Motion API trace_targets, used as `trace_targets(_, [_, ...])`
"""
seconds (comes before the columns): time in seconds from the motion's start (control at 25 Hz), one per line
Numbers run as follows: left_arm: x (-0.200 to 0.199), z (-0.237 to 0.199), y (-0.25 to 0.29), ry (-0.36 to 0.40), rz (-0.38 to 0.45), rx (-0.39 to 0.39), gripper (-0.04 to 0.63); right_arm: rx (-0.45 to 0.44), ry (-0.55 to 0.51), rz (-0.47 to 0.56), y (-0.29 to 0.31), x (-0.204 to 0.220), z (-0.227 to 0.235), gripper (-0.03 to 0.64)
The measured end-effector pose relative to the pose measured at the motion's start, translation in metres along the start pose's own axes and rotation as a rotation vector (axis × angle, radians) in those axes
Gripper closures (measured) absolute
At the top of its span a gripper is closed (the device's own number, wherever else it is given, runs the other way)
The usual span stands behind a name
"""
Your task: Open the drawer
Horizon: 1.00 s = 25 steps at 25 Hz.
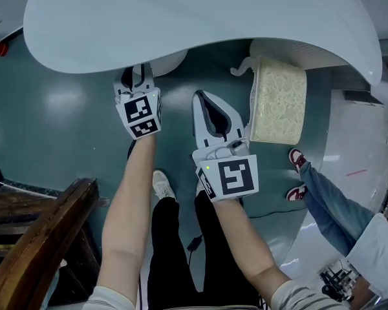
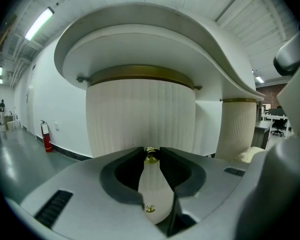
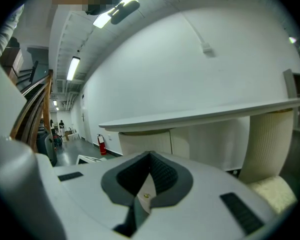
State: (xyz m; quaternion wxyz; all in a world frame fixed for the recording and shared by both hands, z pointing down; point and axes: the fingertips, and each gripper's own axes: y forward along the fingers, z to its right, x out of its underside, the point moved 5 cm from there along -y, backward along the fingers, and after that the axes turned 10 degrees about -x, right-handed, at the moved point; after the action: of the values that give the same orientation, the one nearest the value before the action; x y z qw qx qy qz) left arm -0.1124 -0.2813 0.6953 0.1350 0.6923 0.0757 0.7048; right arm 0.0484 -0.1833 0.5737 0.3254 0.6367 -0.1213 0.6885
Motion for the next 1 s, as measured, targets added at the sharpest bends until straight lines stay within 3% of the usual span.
trace_targets(0.24, [0.004,0.004,-0.005,-0.021,0.009,0.002,0.497,0.010,0.007,-0.007,-0.005,0.005,0.004,0.603])
trace_targets(1.0, [0.023,0.001,-0.057,0.019,-0.007,0.036,0.497,0.004,0.016,-0.021,-0.021,0.013,-0.011,0.603])
